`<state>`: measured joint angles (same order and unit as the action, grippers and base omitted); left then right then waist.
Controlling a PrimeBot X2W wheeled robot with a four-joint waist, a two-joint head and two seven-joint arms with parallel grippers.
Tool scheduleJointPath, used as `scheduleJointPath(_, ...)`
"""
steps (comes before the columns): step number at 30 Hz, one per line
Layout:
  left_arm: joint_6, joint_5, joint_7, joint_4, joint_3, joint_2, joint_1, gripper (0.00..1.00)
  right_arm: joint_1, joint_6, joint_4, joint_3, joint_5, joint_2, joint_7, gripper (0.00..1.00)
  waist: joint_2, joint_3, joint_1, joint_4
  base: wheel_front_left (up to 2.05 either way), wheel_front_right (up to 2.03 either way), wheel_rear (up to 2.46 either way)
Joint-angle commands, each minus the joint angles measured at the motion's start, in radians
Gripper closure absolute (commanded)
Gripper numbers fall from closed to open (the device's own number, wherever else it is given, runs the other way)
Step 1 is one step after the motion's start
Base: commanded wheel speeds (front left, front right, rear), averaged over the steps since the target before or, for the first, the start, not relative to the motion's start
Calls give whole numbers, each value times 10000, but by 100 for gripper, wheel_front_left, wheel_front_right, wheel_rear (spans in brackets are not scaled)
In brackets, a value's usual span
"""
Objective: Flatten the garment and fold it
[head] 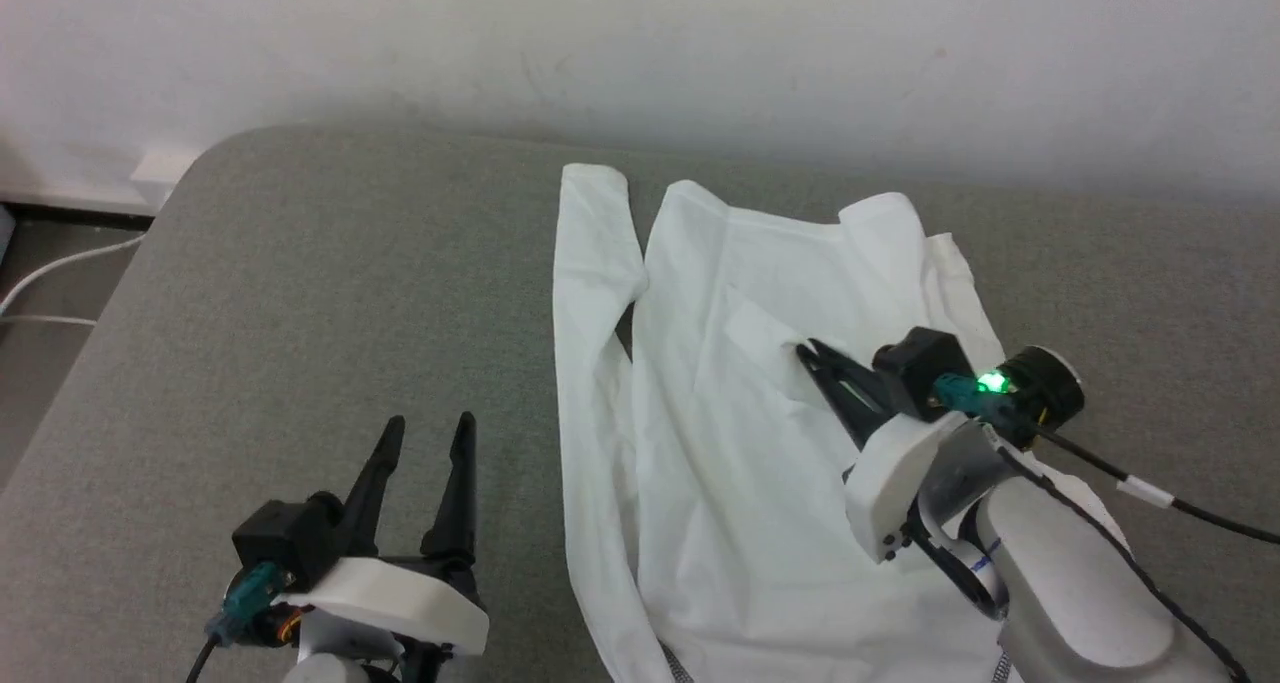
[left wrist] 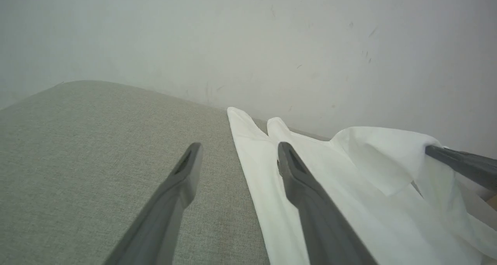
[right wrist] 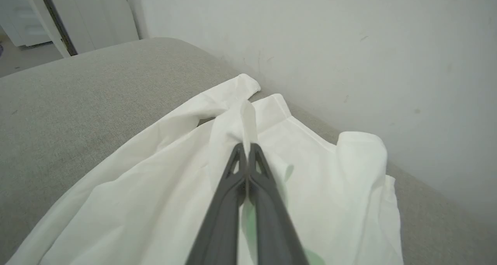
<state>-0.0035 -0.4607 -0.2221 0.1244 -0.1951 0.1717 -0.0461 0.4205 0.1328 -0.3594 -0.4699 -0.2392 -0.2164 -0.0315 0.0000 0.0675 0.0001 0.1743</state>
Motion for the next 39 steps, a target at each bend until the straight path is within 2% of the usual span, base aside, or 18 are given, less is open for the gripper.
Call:
scheduleJointPath(1, -106, -89, -81, 90, -23, -43, -153, 0, 232, -21, -461, -212, 204, 102, 208, 100, 0, 390, -1, 407, 0, 0, 0)
scheduleJointPath(7, -215, -124, -168, 414, -82, -120, -340, 0, 587, -21, -2207, -1327, 233, 477, 571, 100, 0, 644, -1, 645, 0, 0, 0)
scheduleJointPath(8, -227, -126, -175, 472, -94, -127, -371, 0, 620, -21, -2497, -1600, 119, 520, 496, 69, 0, 660, -1, 660, 0, 0, 0)
scheduleJointPath(9, -239, -125, -183, 527, -108, -134, -400, 0, 648, -21, -2774, -1919, -16, 548, 345, 0, 0, 666, -1, 667, 0, 0, 0)
scheduleJointPath(13, -240, -131, -213, 735, -103, -131, -464, 0, 856, -21, -3129, -3188, -1001, 535, 197, 0, 0, 541, -1, 532, 0, 0, 0)
scheduleJointPath(16, -255, -146, -234, 836, -69, -72, -429, 0, 1108, -21, -2950, -3641, -1787, 328, 290, 0, 0, 317, -1, 281, 0, 0, 0)
scheduleJointPath(20, -232, -141, -257, 870, -30, -3, -349, 0, 1386, -21, -2106, -3910, -2726, -211, 503, 0, 0, -31, -1, -158, 0, 0, 0)
scheduleJointPath(23, -188, -130, -287, 768, 60, 55, -267, 0, 1535, -21, -1220, -3499, -3225, -805, 816, 0, 0, -236, -1, -563, 0, 0, 0)
scheduleJointPath(26, -148, -92, -329, 576, 198, 82, -215, 0, 1511, -21, -474, -2529, -3127, -1470, 1310, 0, 0, -359, -1, -953, 0, 0, 0)
scheduleJointPath(30, -154, -95, -371, 251, 441, 15, -239, 0, 911, -21, 181, -178, -2135, -1952, 2103, 0, 0, -360, -1, -1389, 0, 0, 0)
scheduleJointPath(33, -196, -35, -384, 84, 600, 15, -291, 0, -40, -21, 800, 1932, -1116, -1712, 2426, 0, 0, -258, -1, -1704, 0, 0, 0)
scheduleJointPath(34, -196, -35, -384, 84, 600, 15, -291, 0, -40, -21, 800, 1932, -1116, -1712, 2426, 0, 0, -258, -1, -1704, 0, 0, 0)
scheduleJointPath(36, -258, 50, -388, 73, 631, 62, -365, 0, -837, -21, 1343, 3327, -559, -1224, 2529, 0, 0, -142, -1, -1906, 0, 0, 0)
scheduleJointPath(39, -346, 233, -387, 199, 577, 236, -600, 0, -2019, -21, 2233, 4813, 25, -338, 2526, 0, 0, 104, -1, -2226, 0, 0, 0)
